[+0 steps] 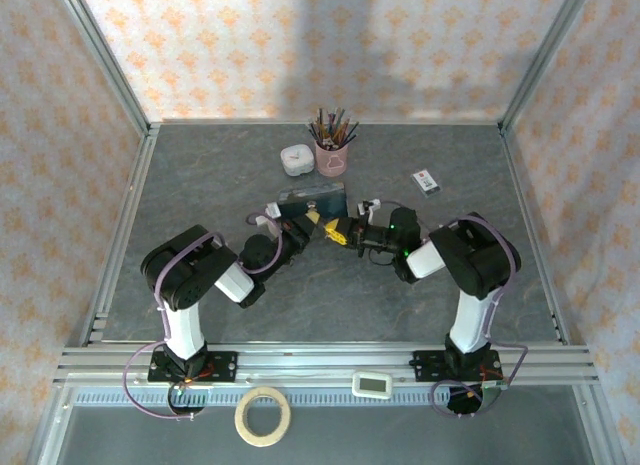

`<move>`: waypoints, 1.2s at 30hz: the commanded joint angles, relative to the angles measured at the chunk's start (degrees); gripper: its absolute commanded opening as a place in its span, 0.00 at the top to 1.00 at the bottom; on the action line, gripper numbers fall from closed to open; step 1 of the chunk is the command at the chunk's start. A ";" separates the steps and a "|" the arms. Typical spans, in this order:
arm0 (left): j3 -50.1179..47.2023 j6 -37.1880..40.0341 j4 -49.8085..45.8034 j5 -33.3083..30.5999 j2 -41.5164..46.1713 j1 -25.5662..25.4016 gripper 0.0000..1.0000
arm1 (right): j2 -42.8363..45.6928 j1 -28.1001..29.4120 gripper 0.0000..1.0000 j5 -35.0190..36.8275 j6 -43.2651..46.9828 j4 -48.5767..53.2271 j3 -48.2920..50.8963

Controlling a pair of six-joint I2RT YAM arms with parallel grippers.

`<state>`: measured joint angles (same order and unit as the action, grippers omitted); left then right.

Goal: Unlock the padlock with the key

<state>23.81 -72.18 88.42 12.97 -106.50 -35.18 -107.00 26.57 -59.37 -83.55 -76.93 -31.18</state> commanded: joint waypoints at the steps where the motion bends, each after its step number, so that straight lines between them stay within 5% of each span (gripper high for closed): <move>1: -0.60 5.79 16.87 8.84 -0.63 -2.07 1.00 | -0.76 0.11 1.00 0.33 -20.23 -22.25 -1.78; 4: -1.27 7.10 16.92 9.16 -0.20 -1.82 1.00 | -3.06 0.19 1.00 3.84 -32.82 -30.54 -1.05; 17: -1.53 8.46 16.87 8.97 -2.21 -1.95 1.00 | -3.76 1.03 1.00 8.87 -35.32 -30.43 0.24; 28: -3.99 5.03 16.88 3.65 -4.28 -1.96 1.00 | -4.54 1.10 0.97 7.35 -12.58 -22.31 3.17; 36: -5.27 2.87 15.32 -1.94 -5.27 -2.00 1.00 | 10.08 1.03 0.66 13.28 16.78 15.95 4.10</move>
<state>19.77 -68.97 91.64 12.86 -109.67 -36.75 -103.37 28.14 -51.96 -82.39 -71.77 -26.35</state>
